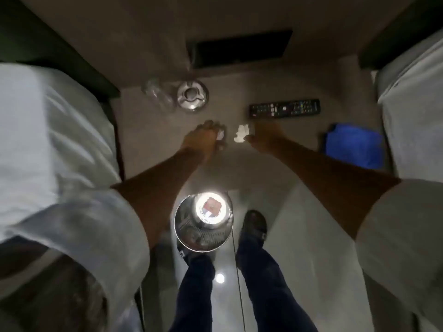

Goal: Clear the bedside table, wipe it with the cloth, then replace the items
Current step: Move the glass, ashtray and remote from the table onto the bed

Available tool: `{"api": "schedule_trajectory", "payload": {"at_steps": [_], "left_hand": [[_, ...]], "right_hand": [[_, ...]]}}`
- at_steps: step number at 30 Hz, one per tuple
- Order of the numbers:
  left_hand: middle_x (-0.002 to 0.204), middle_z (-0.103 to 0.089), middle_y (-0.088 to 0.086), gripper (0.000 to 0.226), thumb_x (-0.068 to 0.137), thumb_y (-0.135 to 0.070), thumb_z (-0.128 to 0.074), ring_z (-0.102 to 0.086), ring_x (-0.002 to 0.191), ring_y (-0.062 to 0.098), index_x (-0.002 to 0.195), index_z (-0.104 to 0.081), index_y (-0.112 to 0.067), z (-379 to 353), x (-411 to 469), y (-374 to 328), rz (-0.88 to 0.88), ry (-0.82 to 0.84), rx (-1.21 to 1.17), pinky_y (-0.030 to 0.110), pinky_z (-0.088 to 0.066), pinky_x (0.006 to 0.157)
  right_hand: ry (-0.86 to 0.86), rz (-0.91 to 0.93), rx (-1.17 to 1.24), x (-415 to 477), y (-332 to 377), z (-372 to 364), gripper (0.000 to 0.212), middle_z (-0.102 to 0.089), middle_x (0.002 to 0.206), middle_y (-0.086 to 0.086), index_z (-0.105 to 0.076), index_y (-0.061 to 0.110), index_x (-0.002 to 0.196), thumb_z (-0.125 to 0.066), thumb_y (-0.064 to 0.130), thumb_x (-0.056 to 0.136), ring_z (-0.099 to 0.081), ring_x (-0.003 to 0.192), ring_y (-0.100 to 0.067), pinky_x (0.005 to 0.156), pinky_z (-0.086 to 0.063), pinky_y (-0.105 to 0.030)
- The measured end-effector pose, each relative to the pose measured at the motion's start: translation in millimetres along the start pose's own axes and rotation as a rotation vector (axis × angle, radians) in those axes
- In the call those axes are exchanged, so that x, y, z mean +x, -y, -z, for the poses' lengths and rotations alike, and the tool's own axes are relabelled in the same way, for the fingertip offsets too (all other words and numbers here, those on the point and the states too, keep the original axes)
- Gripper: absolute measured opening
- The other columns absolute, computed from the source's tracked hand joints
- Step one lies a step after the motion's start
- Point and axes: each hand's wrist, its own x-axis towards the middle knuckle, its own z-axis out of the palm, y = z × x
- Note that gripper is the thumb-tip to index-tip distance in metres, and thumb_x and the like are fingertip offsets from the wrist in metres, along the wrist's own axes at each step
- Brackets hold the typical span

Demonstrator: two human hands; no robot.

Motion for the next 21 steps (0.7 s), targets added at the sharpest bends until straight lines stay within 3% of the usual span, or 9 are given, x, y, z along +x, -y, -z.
{"api": "schedule_trajectory", "payload": {"at_steps": [2,6,9,12,17,21], "left_hand": [[0.161,-0.028,0.007,0.059,0.093,-0.027,-0.059,-0.043,0.135,0.037,0.148,-0.040,-0.018,-19.3,22.0,5.9,-0.039,-0.033,0.063,0.045,-0.041,0.108],[0.136,-0.055,0.008,0.032,0.091,-0.018,-0.054,-0.057,0.116,0.036,0.122,-0.060,-0.022,-48.6,20.9,19.2,-0.093,-0.144,0.086,0.044,-0.053,0.091],[0.132,-0.057,0.011,0.029,0.092,-0.013,-0.053,-0.056,0.117,0.036,0.118,-0.064,-0.020,-58.6,3.0,24.3,-0.077,-0.174,0.040,0.044,-0.050,0.091],[0.136,-0.056,0.012,0.021,0.094,-0.020,-0.052,-0.056,0.117,0.034,0.110,-0.064,-0.014,-60.5,-11.3,27.0,-0.074,-0.155,-0.027,0.044,-0.050,0.094],[0.102,-0.069,0.013,0.014,0.095,-0.020,-0.055,-0.064,0.094,0.034,0.102,-0.061,-0.010,-77.5,-64.6,44.0,-0.008,-0.220,-0.079,0.041,-0.052,0.075],[0.100,-0.072,0.014,0.021,0.093,-0.021,-0.062,-0.070,0.084,0.032,0.109,-0.069,-0.010,-128.3,-139.3,52.4,-0.045,-0.183,-0.092,0.037,-0.056,0.067]], "right_hand": [[0.024,0.008,-0.041,19.0,-4.0,-24.9,0.047,-0.040,0.144,-0.020,-0.048,0.010,0.130,-0.063,0.017,0.086,-0.044,0.128,-0.037,0.103,-0.040,-0.040],[-0.036,0.066,-0.116,34.9,-11.1,-68.4,0.037,-0.044,0.133,-0.022,-0.055,0.011,0.122,-0.056,0.007,0.085,-0.045,0.121,-0.041,0.098,-0.046,-0.042],[-0.067,0.085,-0.147,14.7,-9.5,-90.6,0.026,-0.051,0.121,-0.025,-0.060,0.005,0.110,-0.056,0.002,0.084,-0.049,0.114,-0.043,0.090,-0.048,-0.048],[-0.052,0.131,-0.088,-23.5,-7.2,-110.1,0.020,-0.048,0.120,-0.025,-0.061,0.003,0.105,-0.053,0.002,0.086,-0.051,0.108,-0.043,0.085,-0.049,-0.049],[0.009,0.104,0.041,-88.2,-5.9,-152.3,0.024,-0.051,0.119,-0.015,-0.055,0.011,0.114,-0.055,0.010,0.089,-0.060,0.097,-0.034,0.079,-0.056,-0.046],[0.077,0.105,0.068,-117.7,-6.4,-190.3,0.034,-0.057,0.121,-0.010,-0.051,0.015,0.119,-0.059,0.012,0.087,-0.064,0.097,-0.029,0.073,-0.054,-0.037]]}}
